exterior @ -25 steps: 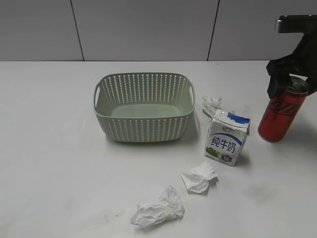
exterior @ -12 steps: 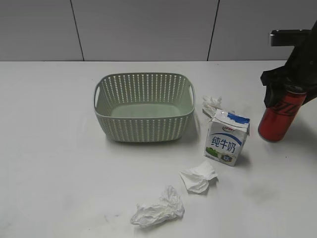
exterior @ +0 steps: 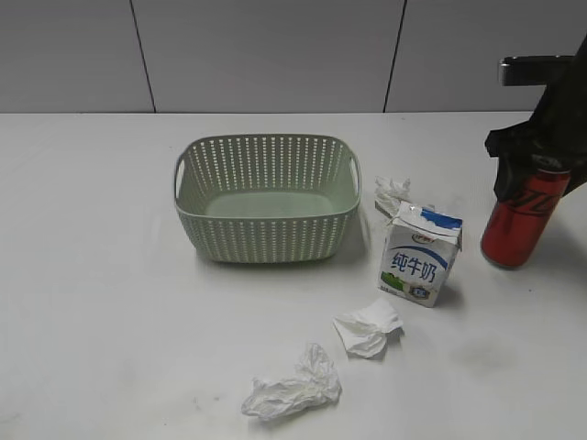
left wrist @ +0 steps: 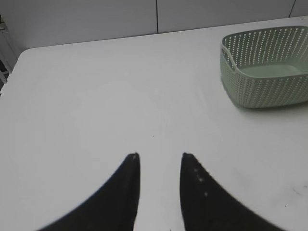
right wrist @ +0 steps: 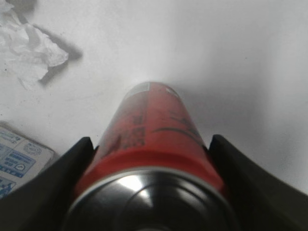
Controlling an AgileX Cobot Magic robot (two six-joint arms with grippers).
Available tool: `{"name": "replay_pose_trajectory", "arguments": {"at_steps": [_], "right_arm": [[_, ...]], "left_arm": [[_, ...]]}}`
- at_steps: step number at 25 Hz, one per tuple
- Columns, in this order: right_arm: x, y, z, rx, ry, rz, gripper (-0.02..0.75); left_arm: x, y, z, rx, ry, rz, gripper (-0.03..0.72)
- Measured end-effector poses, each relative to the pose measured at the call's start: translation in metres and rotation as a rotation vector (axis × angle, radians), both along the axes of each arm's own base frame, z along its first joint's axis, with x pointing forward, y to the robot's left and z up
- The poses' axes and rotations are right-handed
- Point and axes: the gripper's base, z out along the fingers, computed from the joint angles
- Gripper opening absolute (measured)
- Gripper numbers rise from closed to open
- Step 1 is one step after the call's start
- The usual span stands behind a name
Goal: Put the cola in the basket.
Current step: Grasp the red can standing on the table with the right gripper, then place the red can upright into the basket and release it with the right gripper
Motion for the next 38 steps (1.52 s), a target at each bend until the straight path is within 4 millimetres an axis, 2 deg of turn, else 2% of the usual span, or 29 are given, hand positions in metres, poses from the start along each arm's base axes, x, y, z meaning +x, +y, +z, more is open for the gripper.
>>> {"name": "replay_pose_trajectory", "arguments": {"at_steps": [2, 5, 8, 11, 14, 17, 22, 26, 31, 34, 38], "right_arm": [[0.002, 0.000, 0.006, 0.000, 0.009, 0.002, 0.521], [0.010, 0.002, 0.027, 0.005, -0.041, 0.004, 0.521], [0.019, 0.007, 0.059, 0.013, -0.116, 0.019, 0.521], [0.023, 0.023, 0.089, 0.017, -0.177, 0.063, 0.520], [0.021, 0.051, 0.110, 0.032, -0.232, 0.130, 0.520], [0.014, 0.089, 0.129, 0.057, -0.294, 0.222, 0.520], [-0.007, 0.150, 0.144, 0.110, -0.383, 0.372, 0.520], [-0.022, 0.193, 0.135, 0.121, -0.400, 0.479, 0.520], [-0.026, 0.234, 0.089, 0.076, -0.318, 0.586, 0.520], [-0.022, 0.246, 0.058, 0.054, -0.262, 0.607, 0.520], [-0.014, 0.252, 0.024, 0.023, -0.210, 0.613, 0.520]], "left_arm": [[0.000, 0.000, 0.000, 0.000, 0.000, 0.000, 0.231], [0.000, 0.000, 0.000, 0.000, 0.000, 0.000, 0.231], [0.000, 0.000, 0.000, 0.000, 0.000, 0.000, 0.231], [0.000, 0.000, 0.000, 0.000, 0.000, 0.000, 0.230], [0.000, 0.000, 0.000, 0.000, 0.000, 0.000, 0.230], [0.000, 0.000, 0.000, 0.000, 0.000, 0.000, 0.230], [0.000, 0.000, 0.000, 0.000, 0.000, 0.000, 0.230], [0.000, 0.000, 0.000, 0.000, 0.000, 0.000, 0.230], [0.000, 0.000, 0.000, 0.000, 0.000, 0.000, 0.230], [0.000, 0.000, 0.000, 0.000, 0.000, 0.000, 0.230], [0.000, 0.000, 0.000, 0.000, 0.000, 0.000, 0.230]]}}
